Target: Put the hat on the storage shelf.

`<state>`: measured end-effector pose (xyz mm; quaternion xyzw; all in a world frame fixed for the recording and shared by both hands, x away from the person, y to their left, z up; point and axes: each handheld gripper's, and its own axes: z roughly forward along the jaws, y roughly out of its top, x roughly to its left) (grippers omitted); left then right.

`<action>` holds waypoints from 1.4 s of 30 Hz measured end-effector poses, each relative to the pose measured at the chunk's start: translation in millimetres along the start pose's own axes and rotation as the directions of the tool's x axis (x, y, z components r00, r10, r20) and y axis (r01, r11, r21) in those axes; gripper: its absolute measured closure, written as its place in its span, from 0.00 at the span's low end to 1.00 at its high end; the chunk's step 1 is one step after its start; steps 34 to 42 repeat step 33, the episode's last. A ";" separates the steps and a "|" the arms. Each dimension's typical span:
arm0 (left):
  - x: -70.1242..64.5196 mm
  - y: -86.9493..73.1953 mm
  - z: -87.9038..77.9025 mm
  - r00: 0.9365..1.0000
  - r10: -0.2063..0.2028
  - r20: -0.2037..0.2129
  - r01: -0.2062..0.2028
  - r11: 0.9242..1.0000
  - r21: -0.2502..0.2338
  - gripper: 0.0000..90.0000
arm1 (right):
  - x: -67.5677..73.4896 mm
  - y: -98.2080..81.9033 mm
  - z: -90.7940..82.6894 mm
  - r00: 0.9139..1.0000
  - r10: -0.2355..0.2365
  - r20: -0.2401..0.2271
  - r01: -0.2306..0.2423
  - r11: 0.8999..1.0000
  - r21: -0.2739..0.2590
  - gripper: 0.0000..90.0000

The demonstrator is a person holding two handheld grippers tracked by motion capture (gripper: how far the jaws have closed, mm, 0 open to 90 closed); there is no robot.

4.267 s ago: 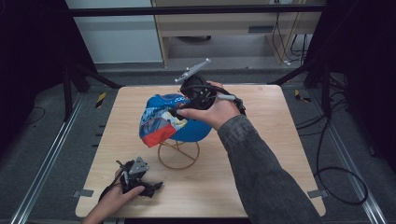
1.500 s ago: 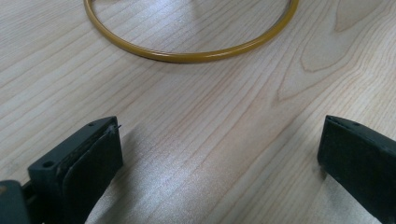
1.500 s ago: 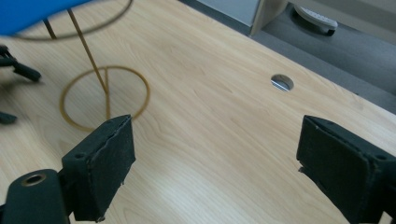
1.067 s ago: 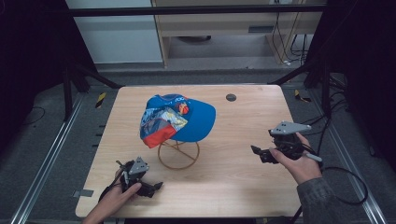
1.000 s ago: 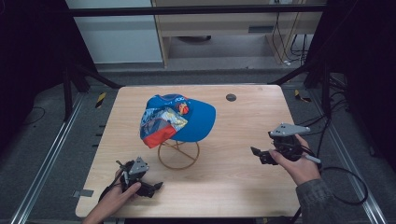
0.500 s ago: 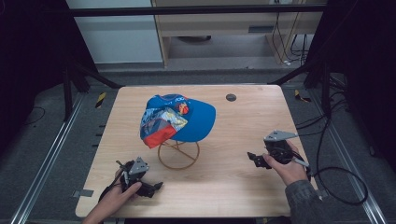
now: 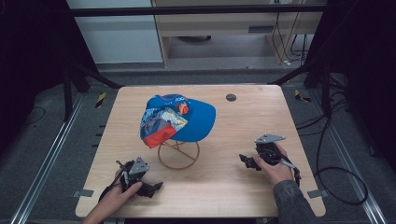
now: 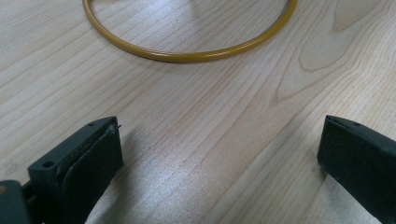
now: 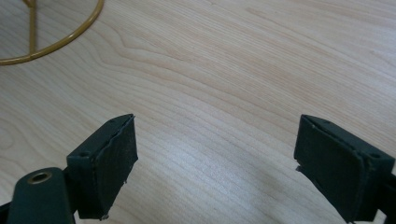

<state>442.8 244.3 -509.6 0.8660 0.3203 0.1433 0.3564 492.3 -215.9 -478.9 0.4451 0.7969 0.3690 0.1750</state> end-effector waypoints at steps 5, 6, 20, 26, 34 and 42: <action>0.0 0.0 0.0 1.000 0.000 0.000 0.000 1.000 0.000 0.00 | 1.6 -3.8 9.4 1.000 0.014 0.014 -0.014 1.000 0.004 0.13; 0.0 0.0 0.0 1.000 0.000 0.000 0.000 1.000 0.000 0.00 | 2.5 -4.7 11.2 1.000 0.024 0.015 -0.024 1.000 0.005 0.13; 0.0 0.0 0.0 1.000 0.000 0.000 0.000 1.000 0.000 0.00 | 10.1 -13.1 30.6 0.998 0.028 0.063 -0.029 1.000 0.010 0.10; 0.0 0.0 0.0 1.000 0.000 0.000 0.000 1.000 0.000 0.00 | 15.0 -13.4 35.0 0.995 0.010 0.096 -0.011 1.000 0.013 0.08; 0.0 0.0 0.0 1.000 0.000 0.000 0.000 1.000 0.000 0.00 | 18.1 -12.9 36.4 0.994 0.022 0.105 -0.024 1.000 0.016 0.06; 0.0 0.0 0.0 1.000 0.000 0.000 0.000 1.000 0.000 0.00 | 18.1 -12.9 36.4 0.994 0.022 0.105 -0.024 1.000 0.016 0.06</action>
